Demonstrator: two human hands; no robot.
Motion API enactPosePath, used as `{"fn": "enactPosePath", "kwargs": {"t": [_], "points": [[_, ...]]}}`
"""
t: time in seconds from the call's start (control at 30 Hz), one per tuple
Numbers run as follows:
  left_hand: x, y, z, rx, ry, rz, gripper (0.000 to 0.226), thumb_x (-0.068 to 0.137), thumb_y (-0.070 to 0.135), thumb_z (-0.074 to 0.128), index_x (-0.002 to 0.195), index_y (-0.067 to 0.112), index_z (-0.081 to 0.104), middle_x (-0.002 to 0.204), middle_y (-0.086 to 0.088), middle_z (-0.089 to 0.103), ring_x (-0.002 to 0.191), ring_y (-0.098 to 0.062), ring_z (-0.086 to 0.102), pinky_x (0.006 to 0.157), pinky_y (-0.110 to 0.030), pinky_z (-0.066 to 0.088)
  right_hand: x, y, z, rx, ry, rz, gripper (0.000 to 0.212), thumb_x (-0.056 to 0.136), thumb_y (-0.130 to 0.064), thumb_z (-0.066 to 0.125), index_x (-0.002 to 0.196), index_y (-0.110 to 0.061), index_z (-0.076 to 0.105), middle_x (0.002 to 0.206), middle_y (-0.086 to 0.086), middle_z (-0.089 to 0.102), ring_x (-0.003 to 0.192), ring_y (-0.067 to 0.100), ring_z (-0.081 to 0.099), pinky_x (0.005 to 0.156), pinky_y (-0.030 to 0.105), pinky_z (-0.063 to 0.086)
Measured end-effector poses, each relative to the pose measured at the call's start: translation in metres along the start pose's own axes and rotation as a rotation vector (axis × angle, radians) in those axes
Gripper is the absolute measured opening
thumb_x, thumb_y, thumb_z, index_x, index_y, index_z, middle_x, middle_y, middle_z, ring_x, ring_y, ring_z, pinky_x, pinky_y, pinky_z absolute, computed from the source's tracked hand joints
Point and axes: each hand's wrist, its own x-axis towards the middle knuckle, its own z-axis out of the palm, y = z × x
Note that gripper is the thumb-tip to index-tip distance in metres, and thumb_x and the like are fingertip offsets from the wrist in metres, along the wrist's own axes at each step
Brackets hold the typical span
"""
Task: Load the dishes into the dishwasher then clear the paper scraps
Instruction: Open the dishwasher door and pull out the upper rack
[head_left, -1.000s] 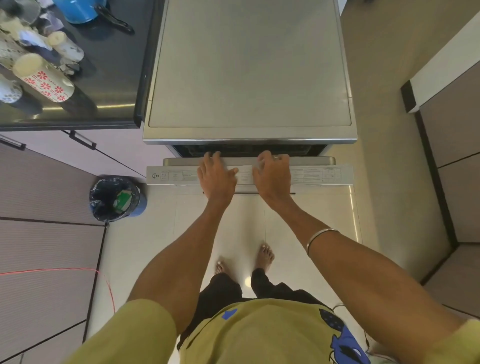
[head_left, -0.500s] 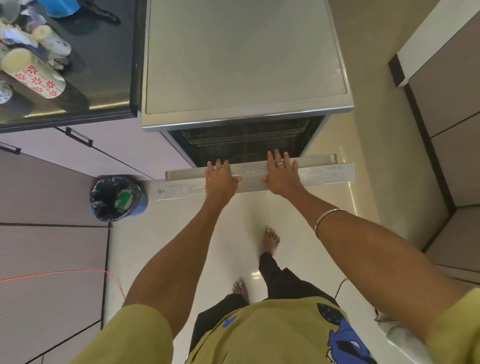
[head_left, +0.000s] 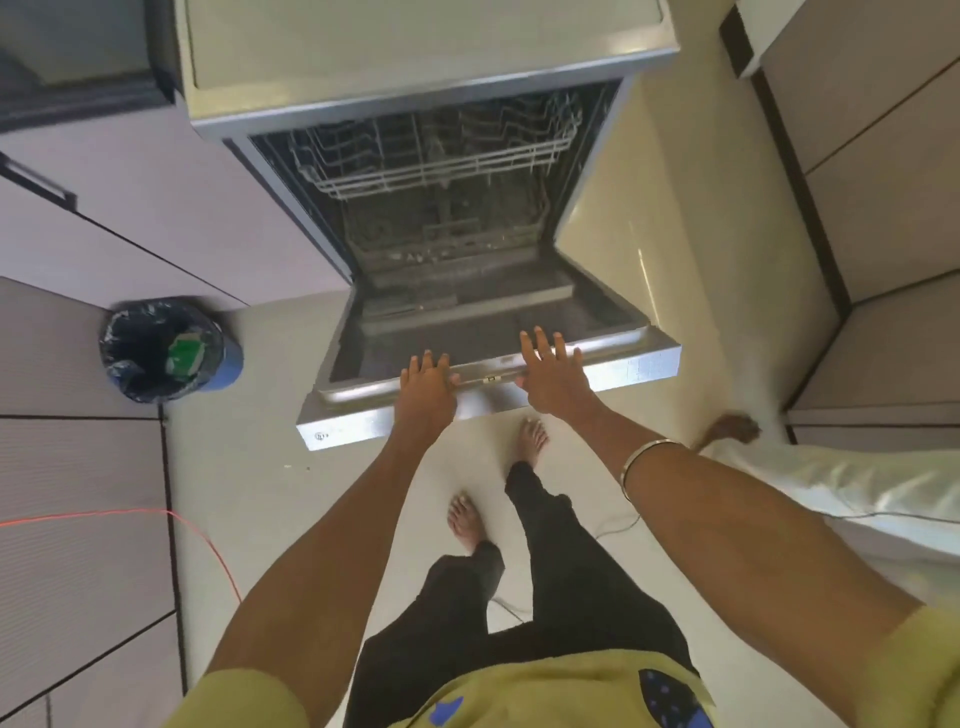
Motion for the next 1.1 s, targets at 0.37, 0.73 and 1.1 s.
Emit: {"fn": "enactPosePath", "kwargs": {"t": [0.37, 0.73, 1.1], "points": [[-0.045, -0.03, 0.159, -0.007, -0.226, -0.068, 0.068, 0.098, 0.006, 0.045, 0.157, 0.011, 0.011, 0.164, -0.016, 0.007, 0.15, -0.036, 0.007, 0.122, -0.046, 0.017, -0.028, 0.009, 0.162, 0.079, -0.275, 0.029, 0.07, 0.104, -0.027, 0.035, 0.157, -0.014, -0.01, 0.164, 0.01, -0.013, 0.151, 0.034, -0.002, 0.118, 0.055, 0.013], [-0.029, -0.065, 0.297, 0.036, -0.224, -0.092, 0.058, 0.103, 0.011, 0.036, 0.157, 0.011, 0.013, 0.164, -0.015, 0.008, 0.151, -0.033, 0.009, 0.121, -0.042, 0.017, 0.006, 0.024, 0.294, 0.115, -0.421, 0.027, 0.066, 0.103, -0.013, 0.034, 0.158, -0.016, -0.003, 0.165, 0.008, -0.007, 0.152, 0.032, 0.0, 0.119, 0.056, 0.01], [0.029, -0.101, 0.406, 0.001, -0.382, -0.169, 0.058, 0.102, 0.017, 0.039, 0.156, 0.013, 0.018, 0.163, -0.016, 0.01, 0.148, -0.033, 0.017, 0.116, -0.045, 0.026, 0.062, 0.033, 0.408, 0.168, -0.52, 0.064, 0.074, 0.098, -0.001, 0.034, 0.158, -0.024, -0.002, 0.165, 0.0, -0.013, 0.152, 0.03, -0.001, 0.117, 0.055, 0.024]]}}
